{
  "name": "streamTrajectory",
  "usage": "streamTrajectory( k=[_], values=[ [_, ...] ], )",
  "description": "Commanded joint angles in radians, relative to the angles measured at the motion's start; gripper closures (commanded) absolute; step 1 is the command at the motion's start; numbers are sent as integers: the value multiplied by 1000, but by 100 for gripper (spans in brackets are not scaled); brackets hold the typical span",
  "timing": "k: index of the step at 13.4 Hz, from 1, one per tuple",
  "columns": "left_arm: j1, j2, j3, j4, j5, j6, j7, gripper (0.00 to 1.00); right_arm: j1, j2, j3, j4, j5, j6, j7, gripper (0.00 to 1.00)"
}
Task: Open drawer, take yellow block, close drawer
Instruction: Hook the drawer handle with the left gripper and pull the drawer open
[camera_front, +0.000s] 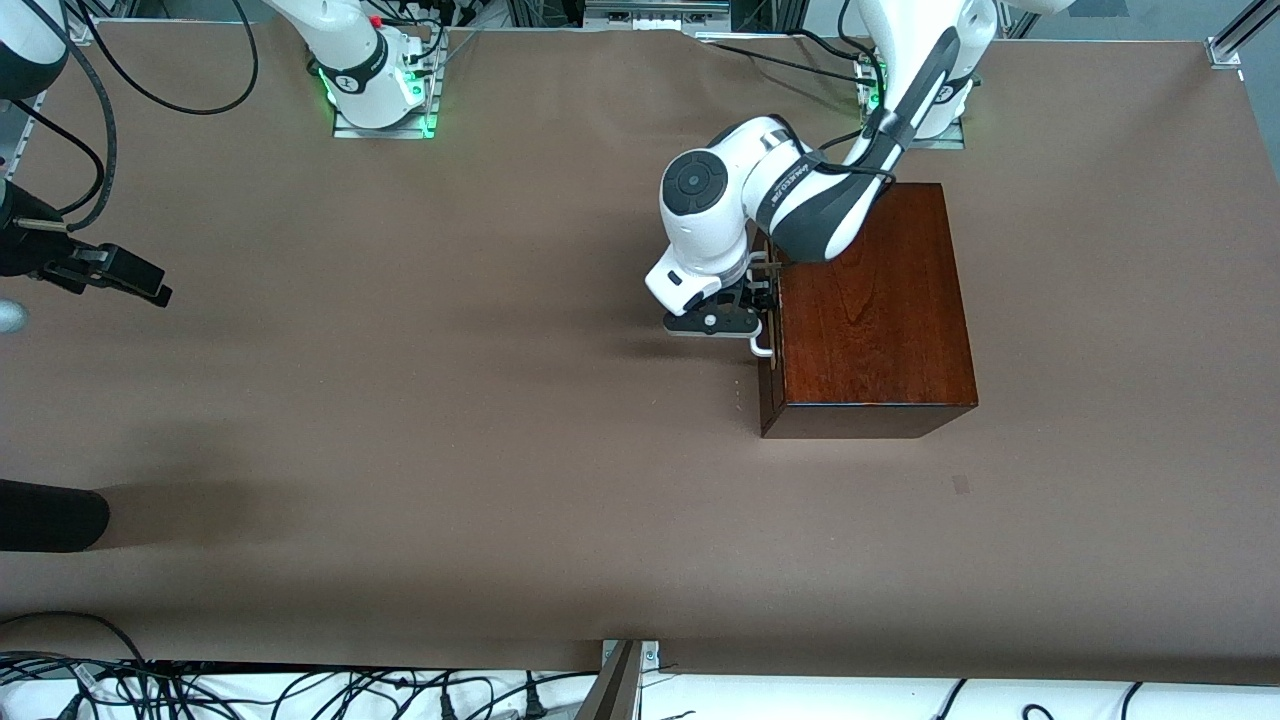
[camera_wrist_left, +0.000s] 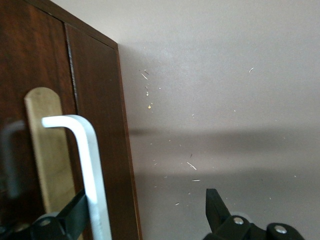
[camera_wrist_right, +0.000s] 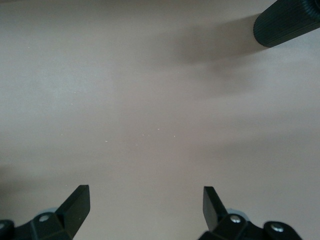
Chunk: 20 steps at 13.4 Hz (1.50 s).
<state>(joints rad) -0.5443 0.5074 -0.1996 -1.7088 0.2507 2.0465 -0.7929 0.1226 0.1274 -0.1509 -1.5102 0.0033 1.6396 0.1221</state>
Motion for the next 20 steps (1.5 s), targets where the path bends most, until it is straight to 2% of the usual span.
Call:
streamTrajectory(
  k=[1,7,10,15,20],
  values=[
    [-11,14,6,-8,-4,31,-22,0,-1,3,-3,12,7,-6,-7,0],
    [-13,20,5,6,-10,32,-48,0,-1,3,-3,12,7,-6,-7,0],
    [-64,40,3,21,-31,32,-117,0,-1,3,-3,12,9,-6,-9,0],
    [-132,106,5,96,-33,73,-201,0,0,3,-3,12,9,-6,-10,0],
    [-218,184,25,234,-53,73,-264,0,0,5,-3,12,7,-4,-6,0]
  ],
)
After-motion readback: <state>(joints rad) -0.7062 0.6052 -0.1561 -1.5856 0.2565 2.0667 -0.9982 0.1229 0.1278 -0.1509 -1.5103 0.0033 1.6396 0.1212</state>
